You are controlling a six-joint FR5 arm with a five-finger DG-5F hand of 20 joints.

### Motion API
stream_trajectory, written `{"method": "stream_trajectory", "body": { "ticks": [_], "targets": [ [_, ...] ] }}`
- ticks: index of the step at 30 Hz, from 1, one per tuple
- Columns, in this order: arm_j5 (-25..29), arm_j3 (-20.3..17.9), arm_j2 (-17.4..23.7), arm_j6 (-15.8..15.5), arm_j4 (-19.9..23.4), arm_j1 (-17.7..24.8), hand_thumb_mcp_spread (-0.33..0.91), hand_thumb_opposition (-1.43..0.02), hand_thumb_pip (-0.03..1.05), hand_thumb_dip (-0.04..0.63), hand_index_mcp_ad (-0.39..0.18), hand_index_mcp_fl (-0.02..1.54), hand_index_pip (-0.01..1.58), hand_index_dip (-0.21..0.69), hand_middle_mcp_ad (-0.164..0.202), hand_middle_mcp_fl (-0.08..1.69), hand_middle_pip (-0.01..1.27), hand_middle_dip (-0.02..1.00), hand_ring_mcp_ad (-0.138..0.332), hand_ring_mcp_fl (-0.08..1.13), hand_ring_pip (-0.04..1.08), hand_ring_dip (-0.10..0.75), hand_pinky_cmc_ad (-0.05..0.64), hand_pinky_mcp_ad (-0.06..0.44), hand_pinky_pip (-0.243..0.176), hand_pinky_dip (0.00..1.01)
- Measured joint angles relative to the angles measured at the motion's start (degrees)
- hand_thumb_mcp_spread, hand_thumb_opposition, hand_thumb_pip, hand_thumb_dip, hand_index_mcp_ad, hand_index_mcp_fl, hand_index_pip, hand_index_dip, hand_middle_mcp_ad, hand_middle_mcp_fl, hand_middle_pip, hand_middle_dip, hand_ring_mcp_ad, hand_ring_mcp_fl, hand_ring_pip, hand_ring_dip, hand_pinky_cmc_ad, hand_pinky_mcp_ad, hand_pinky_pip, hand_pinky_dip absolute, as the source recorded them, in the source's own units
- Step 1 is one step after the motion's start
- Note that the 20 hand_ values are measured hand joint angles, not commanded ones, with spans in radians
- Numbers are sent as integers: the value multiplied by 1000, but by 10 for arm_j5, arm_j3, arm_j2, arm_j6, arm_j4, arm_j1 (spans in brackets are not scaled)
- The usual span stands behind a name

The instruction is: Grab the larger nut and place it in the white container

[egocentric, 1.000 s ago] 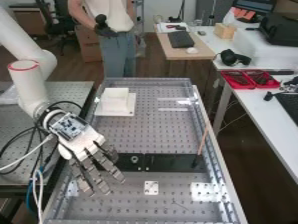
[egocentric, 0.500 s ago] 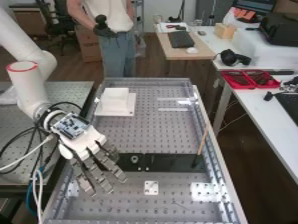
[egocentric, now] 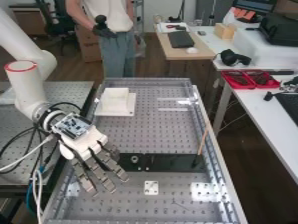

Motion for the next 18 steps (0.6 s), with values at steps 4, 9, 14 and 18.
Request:
{"method": "stream_trajectory", "body": {
  "ticks": [4,9,14,18],
  "targets": [
    [-7,0,0,-5,-6,-2,332,-860,764,236,-113,23,1559,185,89,7,136,222,176,12,89,103,321,330,-93,478],
    [-14,1,0,-11,-7,-6,332,-860,764,236,-110,23,1559,185,89,7,136,222,176,12,89,103,325,318,-93,478],
    [-20,1,-1,-14,-7,-10,332,-860,764,239,-113,19,1567,176,93,9,136,222,180,12,89,103,325,309,-93,480],
    [-25,2,-1,-16,-7,-12,332,-860,764,239,-113,19,1567,176,89,9,136,222,180,12,93,103,323,309,-93,485]
  ]
}}
